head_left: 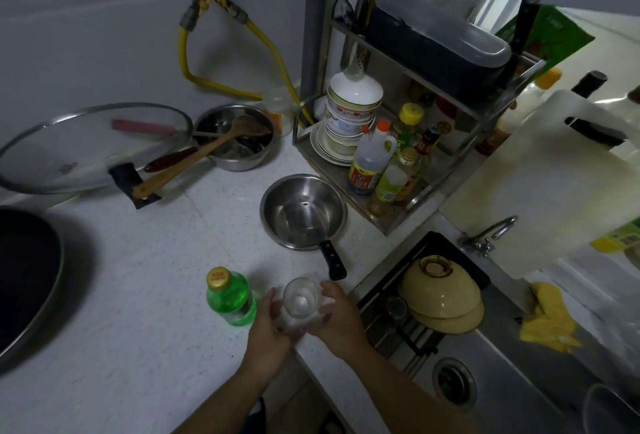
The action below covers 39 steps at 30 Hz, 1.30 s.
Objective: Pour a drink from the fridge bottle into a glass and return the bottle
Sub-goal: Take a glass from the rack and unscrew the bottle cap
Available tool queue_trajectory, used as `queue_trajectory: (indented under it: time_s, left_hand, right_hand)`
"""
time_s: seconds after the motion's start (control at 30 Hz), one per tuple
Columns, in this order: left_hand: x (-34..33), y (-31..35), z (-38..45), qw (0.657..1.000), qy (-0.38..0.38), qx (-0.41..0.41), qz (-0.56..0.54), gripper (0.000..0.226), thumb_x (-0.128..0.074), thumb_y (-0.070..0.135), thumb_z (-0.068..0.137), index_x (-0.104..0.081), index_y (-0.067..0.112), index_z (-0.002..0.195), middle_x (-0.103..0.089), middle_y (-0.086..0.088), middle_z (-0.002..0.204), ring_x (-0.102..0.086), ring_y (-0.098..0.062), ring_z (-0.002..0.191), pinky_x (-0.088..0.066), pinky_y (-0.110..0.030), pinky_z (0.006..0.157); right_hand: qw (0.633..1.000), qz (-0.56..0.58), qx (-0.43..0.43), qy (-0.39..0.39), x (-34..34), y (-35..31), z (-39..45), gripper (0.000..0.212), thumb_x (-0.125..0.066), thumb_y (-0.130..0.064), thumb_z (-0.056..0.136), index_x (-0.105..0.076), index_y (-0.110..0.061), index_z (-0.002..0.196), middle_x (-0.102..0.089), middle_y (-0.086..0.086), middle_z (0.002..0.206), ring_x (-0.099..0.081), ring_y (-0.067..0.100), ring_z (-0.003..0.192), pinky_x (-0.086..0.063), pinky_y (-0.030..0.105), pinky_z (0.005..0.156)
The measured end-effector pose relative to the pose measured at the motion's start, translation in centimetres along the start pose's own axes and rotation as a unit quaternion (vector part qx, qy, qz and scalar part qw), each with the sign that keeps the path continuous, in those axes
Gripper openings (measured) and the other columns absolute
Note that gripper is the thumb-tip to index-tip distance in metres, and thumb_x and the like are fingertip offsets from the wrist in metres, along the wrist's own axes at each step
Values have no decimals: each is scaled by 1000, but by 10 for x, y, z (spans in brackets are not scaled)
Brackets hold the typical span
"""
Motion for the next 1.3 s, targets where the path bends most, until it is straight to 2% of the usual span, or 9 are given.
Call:
queue_trajectory:
  time_s: [0.23, 0.3, 0.4, 0.53, 0.67, 0.8, 0.9, 1.13, 1.3]
  left_hand:
    - [67, 14, -68, 986, 81, -26, 142, 31, -73, 16, 76, -64, 42, 90, -68, 2, 63, -59, -1, 50, -47, -15, 55]
    - [97, 51, -90, 973, 139, -114, 145, 14, -66, 24, 82, -65, 36, 88, -65, 1, 63, -56, -9, 47, -46, -21, 52]
    - [133, 112, -104, 926, 193, -241, 217, 14, -61, 40, 81, -57, 40, 94, -60, 4, 68, -54, -8, 55, -41, -14, 53]
    - [145, 153, -71, 840, 106, -321, 424, 50, -47, 56, 87, -54, 25, 126, -52, 11, 81, -50, -6, 61, -37, -14, 51]
    - [136, 164, -49, 746, 2, -406, 529, 56, -36, 61, 93, -53, 20, 127, -57, 8, 90, -53, -7, 73, -38, -12, 60]
    - [128, 164, -40, 665, -62, -474, 574, 46, -34, 54, 96, -57, 21, 118, -60, 6, 90, -55, -8, 71, -51, -20, 59]
    - [126, 162, -36, 619, -92, -500, 598, 37, -37, 49, 94, -59, 22, 106, -59, 7, 86, -53, -7, 67, -49, -19, 57]
    - [134, 163, -20, 611, -159, -505, 589, 29, -32, 45, 100, -53, 26, 102, -60, 11, 81, -50, -3, 65, -46, -15, 56]
    - [130, 155, -22, 690, -133, -478, 526, 32, -29, 50, 101, -47, 25, 93, -56, 9, 73, -40, -2, 57, -41, -16, 49]
  right_hand:
    - [992, -120, -8, -35, -21, 32, -58, 27, -78, -31, 66, -56, -31, 82, -64, -10, 70, -65, 11, 71, -56, 35, 70]
    - [992, -93, 20, -77, -39, 16, -70, 31, -77, -34, 63, -58, -40, 87, -66, -19, 84, -64, 3, 79, -56, 30, 73]
    - [988, -77, 35, -131, -63, -16, -73, 89, -81, -46, 67, -34, -41, 142, -46, -16, 139, -52, 5, 122, -46, 20, 98]
    - [988, -60, 47, -135, -88, -55, -67, 121, -85, -45, 68, -3, -34, 156, -29, -17, 150, -35, 5, 138, -37, 26, 110]
    - [995, 19, 68, -76, -106, -81, -52, 113, -88, -31, 70, -12, -38, 153, -33, -24, 140, -41, -16, 117, -36, -4, 85]
    - [996, 57, 67, 2, -122, -80, -27, 106, -91, -46, 55, -27, -62, 138, -51, -19, 139, -54, 5, 126, -53, 32, 99]
    - [997, 23, 80, -10, -121, -76, -19, 75, -89, -48, 56, -50, -53, 120, -66, -18, 117, -64, 2, 106, -57, 37, 90]
    - [993, -27, 98, -58, -116, -78, -16, 62, -84, -33, 75, -52, -26, 128, -65, -13, 112, -61, -3, 95, -43, 4, 74]
    - [996, -32, 61, -61, -120, -73, -10, 55, -84, -31, 72, -54, -27, 118, -68, -8, 108, -66, 10, 100, -58, 36, 89]
Point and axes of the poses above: each hand's wrist, its own z-axis towards the middle knuckle, its own x-axis out of the back of the hand, y = z × x, the point moved 5 cm from there along z, towards the middle knuckle
